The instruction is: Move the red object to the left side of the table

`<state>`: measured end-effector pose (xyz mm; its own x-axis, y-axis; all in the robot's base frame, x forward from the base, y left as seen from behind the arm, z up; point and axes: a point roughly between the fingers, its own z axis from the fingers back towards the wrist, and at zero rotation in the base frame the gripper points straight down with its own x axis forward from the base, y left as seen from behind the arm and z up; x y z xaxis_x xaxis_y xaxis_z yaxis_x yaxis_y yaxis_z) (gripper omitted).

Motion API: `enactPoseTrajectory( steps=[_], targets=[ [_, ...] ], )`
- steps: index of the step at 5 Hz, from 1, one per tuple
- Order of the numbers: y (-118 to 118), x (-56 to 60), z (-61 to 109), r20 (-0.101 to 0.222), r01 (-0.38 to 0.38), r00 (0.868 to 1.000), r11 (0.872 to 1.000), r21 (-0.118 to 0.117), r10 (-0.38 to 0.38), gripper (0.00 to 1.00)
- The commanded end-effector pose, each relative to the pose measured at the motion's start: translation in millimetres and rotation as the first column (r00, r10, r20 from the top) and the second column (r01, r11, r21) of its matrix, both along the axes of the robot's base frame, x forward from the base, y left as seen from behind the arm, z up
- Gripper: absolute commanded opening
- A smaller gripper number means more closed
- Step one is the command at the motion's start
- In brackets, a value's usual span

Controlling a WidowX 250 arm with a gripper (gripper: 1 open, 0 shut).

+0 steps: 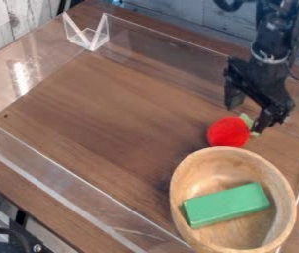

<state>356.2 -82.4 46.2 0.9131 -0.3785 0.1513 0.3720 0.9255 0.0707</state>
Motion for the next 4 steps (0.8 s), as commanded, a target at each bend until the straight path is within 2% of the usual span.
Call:
enactPoseTrajectory(
  steps=[1, 3, 4],
  targets=[
    [12, 4.4, 0.5, 0.03, -0.025, 0.999, 0.999, -0.02, 0.025, 1.0],
    [26, 1.3, -5.5, 0.019, -0.054, 0.998, 0.998, -0.044, 0.055, 1.0],
    [18, -0.6, -9.3, 0.017, -0.037, 0.999, 0.998, -0.058, 0.038, 1.0]
  ],
)
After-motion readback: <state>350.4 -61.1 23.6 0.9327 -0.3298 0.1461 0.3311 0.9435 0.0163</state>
